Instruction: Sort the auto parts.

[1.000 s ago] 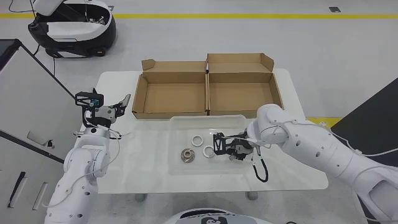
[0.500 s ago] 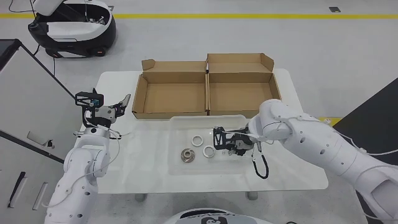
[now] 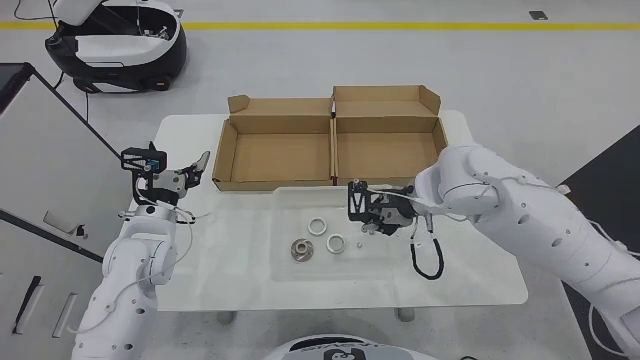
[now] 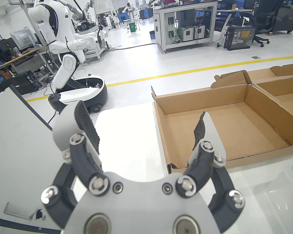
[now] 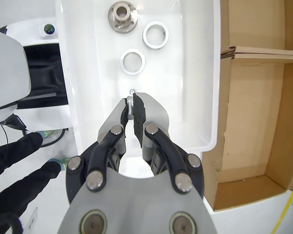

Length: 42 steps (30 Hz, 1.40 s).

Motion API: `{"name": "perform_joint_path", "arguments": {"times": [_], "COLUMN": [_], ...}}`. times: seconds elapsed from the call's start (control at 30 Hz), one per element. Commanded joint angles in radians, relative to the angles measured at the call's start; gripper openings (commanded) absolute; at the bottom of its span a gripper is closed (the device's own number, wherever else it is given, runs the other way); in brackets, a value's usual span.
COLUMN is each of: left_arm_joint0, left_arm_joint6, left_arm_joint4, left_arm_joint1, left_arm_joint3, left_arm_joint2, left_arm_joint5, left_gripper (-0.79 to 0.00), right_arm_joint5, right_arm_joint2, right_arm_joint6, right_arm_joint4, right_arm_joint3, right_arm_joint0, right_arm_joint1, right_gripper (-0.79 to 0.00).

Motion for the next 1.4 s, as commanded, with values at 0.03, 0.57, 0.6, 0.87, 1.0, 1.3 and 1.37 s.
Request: {"name": "perform_joint_path", "arguments": {"times": [0.03, 0.57, 0.6, 0.87, 1.0, 1.3, 1.37], "left_arm_joint0": [0.000, 0.000, 0.000, 0.000, 0.000, 0.000, 0.000], "left_arm_joint6": [0.000, 0.000, 0.000, 0.000, 0.000, 0.000, 0.000], "left_arm_joint4": [0.000, 0.000, 0.000, 0.000, 0.000, 0.000, 0.000], "left_arm_joint1": [0.000, 0.000, 0.000, 0.000, 0.000, 0.000, 0.000], "left_arm_joint3": [0.000, 0.000, 0.000, 0.000, 0.000, 0.000, 0.000], "left_arm_joint2": [0.000, 0.000, 0.000, 0.000, 0.000, 0.000, 0.000], "left_arm_joint5": [0.000, 0.000, 0.000, 0.000, 0.000, 0.000, 0.000], "left_gripper": [0.000, 0.000, 0.000, 0.000, 0.000, 0.000, 0.000], "right_arm_joint5": [0.004, -0.066, -0.075, -0.179, -0.227, -0.286, -0.303], "right_arm_joint2": [0.039, 0.264, 0.278, 0.367, 0.386, 0.330, 0.302], "right_arm_joint6": [-0.018, -0.110, -0.118, -0.163, -0.178, -0.226, -0.244], "right_arm_joint4": [0.024, 0.157, 0.163, 0.294, 0.374, 0.507, 0.519], "right_arm_joint3": [-0.032, -0.069, -0.065, -0.018, 0.012, 0.082, 0.097], "right_arm_joint0": [-0.003, -0.095, -0.104, -0.135, -0.121, -0.038, -0.009], "right_arm_joint1": [0.009, 0.071, 0.075, 0.097, 0.100, 0.083, 0.075], "right_gripper": [-0.785, -0.785, -0.785, -0.785, -0.785, -0.785, -0.785]}}
